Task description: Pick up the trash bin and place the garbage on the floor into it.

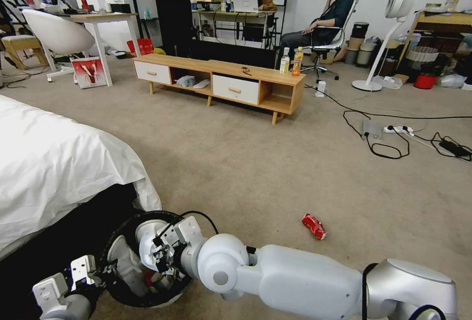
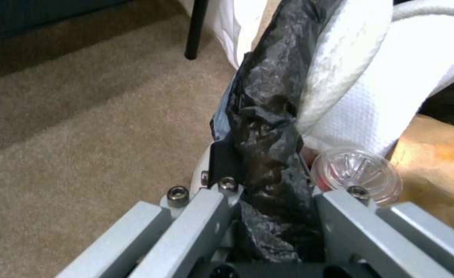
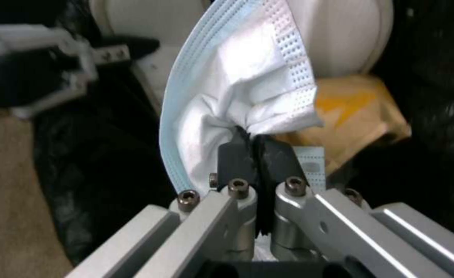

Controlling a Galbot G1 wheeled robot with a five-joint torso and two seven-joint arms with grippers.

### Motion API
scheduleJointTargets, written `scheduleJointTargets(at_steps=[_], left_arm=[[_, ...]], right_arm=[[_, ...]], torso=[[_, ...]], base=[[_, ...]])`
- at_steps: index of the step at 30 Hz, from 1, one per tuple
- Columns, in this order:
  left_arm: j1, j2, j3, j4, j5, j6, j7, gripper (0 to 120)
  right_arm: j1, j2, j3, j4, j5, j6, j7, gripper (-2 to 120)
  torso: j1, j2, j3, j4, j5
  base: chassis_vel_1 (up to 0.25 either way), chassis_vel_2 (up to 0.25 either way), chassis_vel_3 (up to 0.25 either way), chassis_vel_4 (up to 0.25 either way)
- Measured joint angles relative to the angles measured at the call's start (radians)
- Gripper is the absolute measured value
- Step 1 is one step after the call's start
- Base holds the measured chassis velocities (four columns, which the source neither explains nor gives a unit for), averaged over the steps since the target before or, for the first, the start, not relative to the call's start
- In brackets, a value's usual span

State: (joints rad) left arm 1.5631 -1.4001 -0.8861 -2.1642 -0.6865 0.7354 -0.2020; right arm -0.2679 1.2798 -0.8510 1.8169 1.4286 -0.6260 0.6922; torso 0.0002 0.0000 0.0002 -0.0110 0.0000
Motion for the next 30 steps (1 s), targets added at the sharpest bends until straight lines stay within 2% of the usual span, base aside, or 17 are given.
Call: scheduleJointTargets(at_steps=[14,16,20,22,23,25,26,29,30], left_arm=[[-0.003,-0.001,0.002,0.012,0.01,0.0,0.009,3],[-0.004,-0.003,0.002,0.014,0.01,0.0,0.009,3],[-0.004,-0.003,0.002,0.016,0.011,0.0,0.009,3],[-0.004,-0.003,0.002,0.017,0.012,0.0,0.009,3],[-0.004,-0.003,0.002,0.017,0.012,0.0,0.009,3],[-0.004,-0.003,0.001,0.017,0.012,0.0,0.009,3],[-0.004,-0.003,0.001,0.017,0.012,0.0,0.009,3],[-0.004,-0.004,0.001,0.016,0.012,0.0,0.009,3],[-0.004,-0.004,0.001,0.016,0.012,0.0,0.009,3]], right_arm=[[-0.036,0.006,-0.01,-0.044,-0.029,0.0,-0.003,0],[-0.037,0.006,-0.006,-0.04,-0.031,0.001,-0.003,10],[-0.037,0.003,-0.002,-0.032,-0.033,0.001,-0.001,17],[-0.032,-0.004,0.001,-0.025,-0.033,0.001,-0.001,29],[-0.032,-0.004,0.001,-0.025,-0.033,0.001,-0.001,29],[-0.027,-0.008,0.004,-0.02,-0.034,0.001,-0.001,41],[-0.027,-0.008,0.004,-0.02,-0.034,0.001,-0.001,41],[-0.021,-0.01,0.008,-0.014,-0.034,0.001,-0.001,54],[-0.021,-0.01,0.008,-0.014,-0.034,0.001,-0.001,54]], torso=[[0.0,0.0,0.0,0.0,0.0],[0.0,0.0,0.0,0.0,0.0],[0.0,0.0,0.0,0.0,0.0],[0.0,0.0,0.0,0.0,0.0],[0.0,0.0,0.0,0.0,0.0],[0.0,0.0,0.0,-0.0001,0.0],[0.0,0.0,0.0,-0.0001,0.0],[0.0,0.0,0.0,0.0,0.0],[0.0,0.0,0.0,0.0,0.0]], base=[[0.0,0.0,0.0,0.0],[0.0,0.0,0.0,0.0],[0.0,0.0,0.0,0.0],[0.0,0.0,0.0,0.0],[0.0,0.0,0.0,0.0],[0.0,0.0,0.0,0.0],[0.0,0.0,0.0,0.0],[0.0,0.0,0.0,0.0],[0.0,0.0,0.0,0.0]])
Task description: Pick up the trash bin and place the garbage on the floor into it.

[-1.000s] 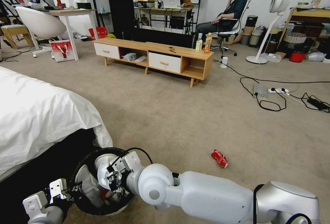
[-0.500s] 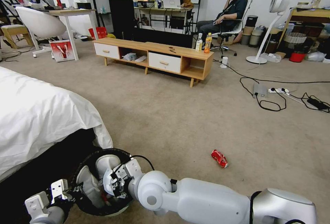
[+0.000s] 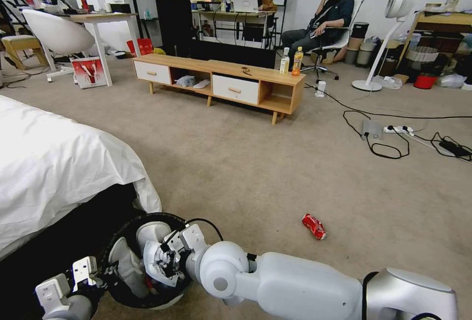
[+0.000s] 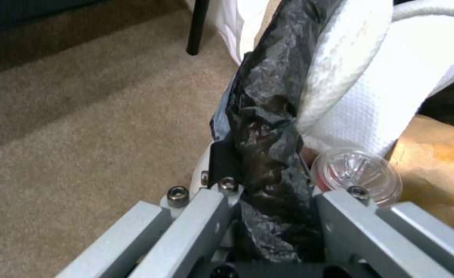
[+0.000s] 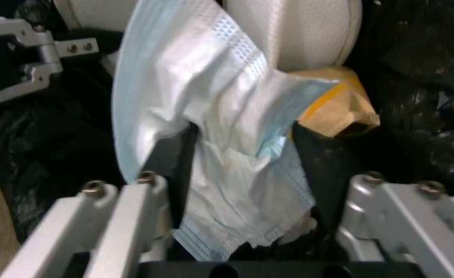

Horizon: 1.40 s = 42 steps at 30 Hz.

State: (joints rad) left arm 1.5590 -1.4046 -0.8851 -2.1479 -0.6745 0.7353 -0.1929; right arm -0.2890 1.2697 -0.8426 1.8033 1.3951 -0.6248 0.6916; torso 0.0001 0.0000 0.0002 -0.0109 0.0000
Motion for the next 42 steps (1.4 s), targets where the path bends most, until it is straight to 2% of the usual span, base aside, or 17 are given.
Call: scheduleJointTargets(at_steps=[3,4,6,7,9,12,38,42], left_arm=[[-0.001,0.0,-0.001,0.0,0.0,0.0,0.0,3],[-0.001,0.0,-0.001,0.0,0.0,0.0,0.0,3],[-0.003,0.001,-0.002,0.002,0.0,0.0,0.0,3],[-0.003,0.001,-0.002,0.002,0.0,0.0,0.0,3],[-0.003,0.001,-0.002,0.006,0.0,0.0,-0.001,3],[-0.005,0.001,-0.001,0.008,0.0,0.0,-0.001,3],[-0.006,0.004,0.003,0.016,0.0,0.0,-0.005,3],[-0.006,0.009,0.001,0.015,0.0,0.0,-0.005,3]], right_arm=[[0.003,-0.003,0.003,0.004,0.0,0.0,0.0,69],[0.003,-0.003,0.003,0.004,0.0,0.0,0.0,69],[0.004,-0.007,0.006,0.008,0.0,0.0,0.0,81],[0.004,-0.007,0.006,0.008,0.0,0.0,0.0,81],[0.006,-0.01,0.01,0.01,0.0,0.0,0.001,91],[0.01,-0.013,0.012,0.015,0.0,0.0,0.002,97],[0.019,-0.074,0.055,0.081,0.048,-0.02,0.061,95],[0.023,-0.119,0.088,0.121,0.056,-0.023,0.072,94]], torso=[[0.0,0.0,0.0,0.0,0.0],[0.0,0.0,0.0,0.0,0.0],[0.0,0.0,0.0,0.0,0.0],[0.0,0.0,0.0,0.0,0.0],[0.0,0.0,0.0,0.0,0.0],[0.0,0.0,0.0,0.0,0.0],[0.0,0.0,0.0,0.0,0.0],[0.0,0.0,0.0,0.0,0.0001]], base=[[0.0,0.0,0.0,0.0],[0.0,0.0,0.0,0.0],[0.0,0.0,0.0,0.0],[0.0,0.0,0.0,0.0],[0.0,0.0,0.0,0.0],[0.0,0.0,0.0,0.0],[0.0,0.0,0.0,0.0],[0.0,0.0,0.0,0.0]])
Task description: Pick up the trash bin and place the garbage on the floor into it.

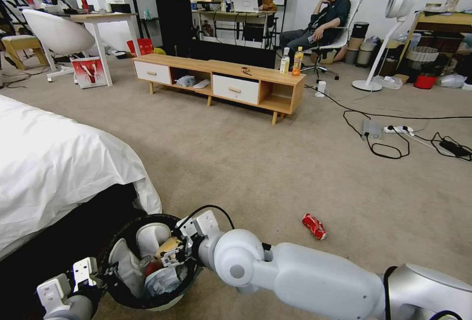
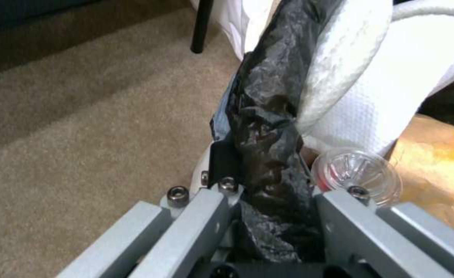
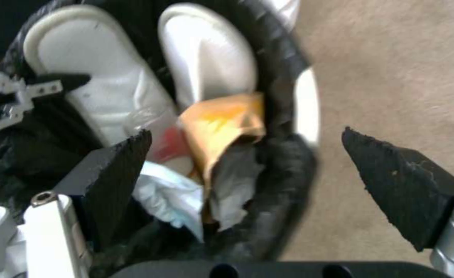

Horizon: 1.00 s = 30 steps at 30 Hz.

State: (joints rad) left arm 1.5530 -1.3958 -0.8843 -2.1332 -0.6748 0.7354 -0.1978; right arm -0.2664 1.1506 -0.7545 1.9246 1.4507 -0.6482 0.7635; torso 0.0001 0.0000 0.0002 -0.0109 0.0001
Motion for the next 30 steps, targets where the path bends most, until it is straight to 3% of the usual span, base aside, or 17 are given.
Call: scheduleJointTargets(at_steps=[7,9,13,16,17,20,21,22,24,26,28,30], left_arm=[[0.002,0.007,-0.003,0.004,0.0,0.0,0.0,3],[0.007,0.013,-0.008,0.004,0.0,0.0,0.0,3],[0.01,0.015,-0.011,0.0,0.0,0.0,-0.001,3],[0.021,0.016,-0.018,-0.009,0.0,0.0,-0.002,3],[0.021,0.016,-0.018,-0.009,0.0,0.0,-0.002,3],[0.042,0.011,-0.037,-0.025,0.001,0.0,0.0,3],[0.042,0.011,-0.037,-0.025,0.001,0.0,0.0,3],[0.061,0.003,-0.054,-0.04,0.004,0.0,0.006,3],[0.075,-0.006,-0.068,-0.052,0.005,0.0,0.009,3],[0.103,-0.022,-0.097,-0.078,0.011,0.0,0.012,3],[0.107,-0.026,-0.101,-0.086,0.015,0.0,0.013,3],[0.115,-0.036,-0.104,-0.096,0.024,0.0,0.015,3]], right_arm=[[0.002,-0.101,0.086,0.086,0.016,-0.002,-0.004,93],[-0.035,-0.175,0.2,0.169,0.008,0.012,-0.039,93],[-0.076,-0.22,0.284,0.223,-0.02,0.051,-0.07,93],[-0.153,-0.288,0.382,0.248,-0.147,0.179,-0.152,93],[-0.153,-0.288,0.382,0.248,-0.147,0.179,-0.152,93],[-0.235,-0.323,0.507,0.25,-0.294,0.317,-0.221,93],[-0.235,-0.323,0.507,0.25,-0.294,0.317,-0.221,93],[-0.26,-0.318,0.557,0.233,-0.374,0.383,-0.256,93],[-0.274,-0.309,0.586,0.215,-0.429,0.433,-0.28,93],[-0.327,-0.293,0.676,0.192,-0.515,0.527,-0.335,95],[-0.371,-0.291,0.745,0.196,-0.55,0.562,-0.361,95],[-0.483,-0.288,0.864,0.213,-0.623,0.611,-0.399,96]], torso=[[0.0,0.0,0.0,-0.0001,0.0001],[0.0,0.0,0.0,0.0,0.0002],[0.0,0.0,0.0,-0.0001,0.0002],[0.0,0.0,0.0,-0.0002,0.0002],[0.0,0.0,0.0,-0.0002,0.0002],[0.0,0.0,0.0,-0.0006,0.0],[0.0,0.0,0.0,-0.0006,0.0],[0.0,0.0,0.0,-0.0006,0.0],[0.0,0.0,0.0,-0.0004,0.0],[0.0,0.0,0.0,0.0013,0.0004],[0.0,0.0,0.0,0.0015,-0.0001],[0.0,0.0,0.0,-0.001,0.0]], base=[[0.0,0.0,0.0,0.0],[0.0,0.0,0.0,0.0],[0.0,0.0,0.0,0.0],[0.0,0.0,0.0,0.0],[0.0,0.0,0.0,0.0],[0.0,0.0,0.0,0.0],[0.0,0.0,0.0,0.0],[0.0,0.0,0.0,0.0],[0.0,0.0,0.0,0.0],[0.0,0.0,0.0,0.0],[0.0,0.0,0.0,0.0],[0.0,0.0,0.0,0.0]])
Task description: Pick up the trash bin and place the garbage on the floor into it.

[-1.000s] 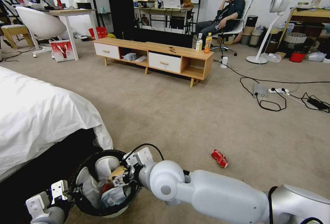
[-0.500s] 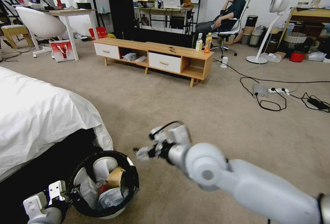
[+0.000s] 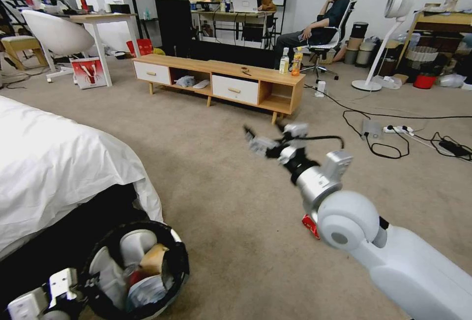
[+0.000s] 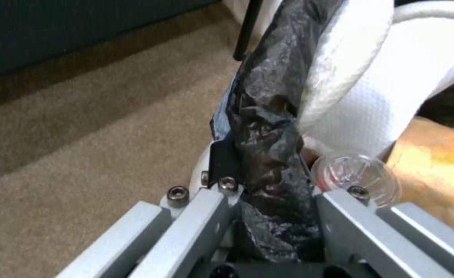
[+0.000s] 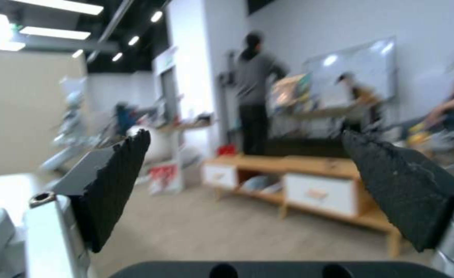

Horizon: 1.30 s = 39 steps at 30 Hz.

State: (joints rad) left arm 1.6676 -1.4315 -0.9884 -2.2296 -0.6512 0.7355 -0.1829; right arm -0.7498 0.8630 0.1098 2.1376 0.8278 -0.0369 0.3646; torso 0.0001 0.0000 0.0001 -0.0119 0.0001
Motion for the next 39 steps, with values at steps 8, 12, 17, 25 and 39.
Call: scheduleJointTargets(at_steps=[8,12,17,25,39], left_arm=[[0.015,-0.02,-0.001,-0.014,0.036,0.0,0.012,3],[0.019,-0.025,0.006,-0.02,0.054,0.0,0.018,3],[0.018,-0.029,0.013,-0.022,0.061,0.0,0.019,3],[0.015,-0.041,0.042,-0.024,0.097,-0.002,0.034,3],[0.007,-0.048,0.078,-0.028,0.126,-0.015,0.038,3]], right_arm=[[-0.25,0.03,0.239,0.036,-0.214,0.103,-0.075,98],[-0.44,0.097,0.386,0.097,-0.359,0.096,-0.09,98],[-0.592,0.15,0.444,0.137,-0.498,0.084,-0.089,97],[-0.748,0.336,0.501,0.165,-0.724,0.078,-0.08,97],[-0.824,0.462,0.504,0.148,-0.805,0.097,-0.083,97]], torso=[[0.0,0.0,0.0,0.0014,-0.0002],[0.0,0.0,0.0,0.0008,-0.0002],[0.0,0.0,0.0,0.0008,-0.0001],[0.0,0.0,0.0,0.0009,-0.0003],[0.0,0.0,0.0,0.0011,-0.0002]], base=[[0.0,0.0,0.0,0.0],[0.0,0.0,0.0,0.0],[0.0,0.0,0.0,0.0],[0.0,0.0,0.0,0.0],[0.0,0.0,0.0,0.0]])
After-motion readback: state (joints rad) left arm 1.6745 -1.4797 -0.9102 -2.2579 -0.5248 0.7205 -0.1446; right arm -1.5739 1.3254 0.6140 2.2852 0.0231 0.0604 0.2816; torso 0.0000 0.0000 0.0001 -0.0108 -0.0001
